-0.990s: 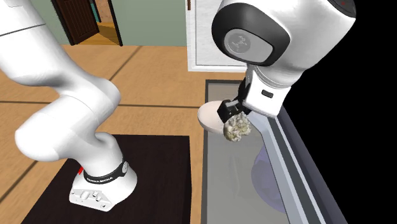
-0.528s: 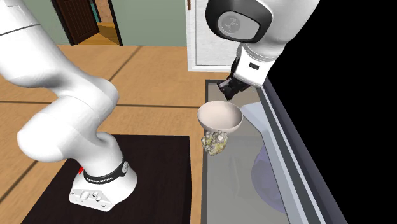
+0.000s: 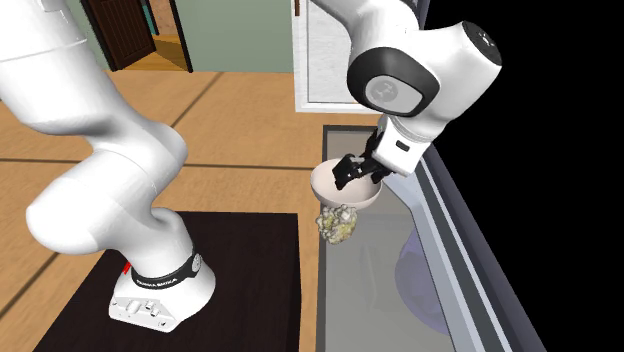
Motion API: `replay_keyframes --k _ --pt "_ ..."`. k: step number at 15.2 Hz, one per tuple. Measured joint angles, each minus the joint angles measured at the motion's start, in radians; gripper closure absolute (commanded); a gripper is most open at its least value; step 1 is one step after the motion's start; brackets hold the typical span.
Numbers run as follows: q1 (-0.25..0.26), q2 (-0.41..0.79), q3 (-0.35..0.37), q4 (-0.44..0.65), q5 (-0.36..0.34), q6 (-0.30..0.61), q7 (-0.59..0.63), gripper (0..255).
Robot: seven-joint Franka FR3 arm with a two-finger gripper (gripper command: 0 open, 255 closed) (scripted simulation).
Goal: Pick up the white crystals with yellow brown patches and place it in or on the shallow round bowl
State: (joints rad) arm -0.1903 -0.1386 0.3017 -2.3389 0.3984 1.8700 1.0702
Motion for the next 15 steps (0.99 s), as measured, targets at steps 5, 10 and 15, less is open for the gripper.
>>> replay_keyframes --k 5,10,15 --pt "-0.005 0.071 0.013 -0.008 -0.073 0.143 0.051 0" --pt "0.009 0.134 0.024 -0.055 -0.059 0.145 0.054 0" --pt "0.008 0.138 0.024 -0.067 -0.058 0.140 0.049 0"
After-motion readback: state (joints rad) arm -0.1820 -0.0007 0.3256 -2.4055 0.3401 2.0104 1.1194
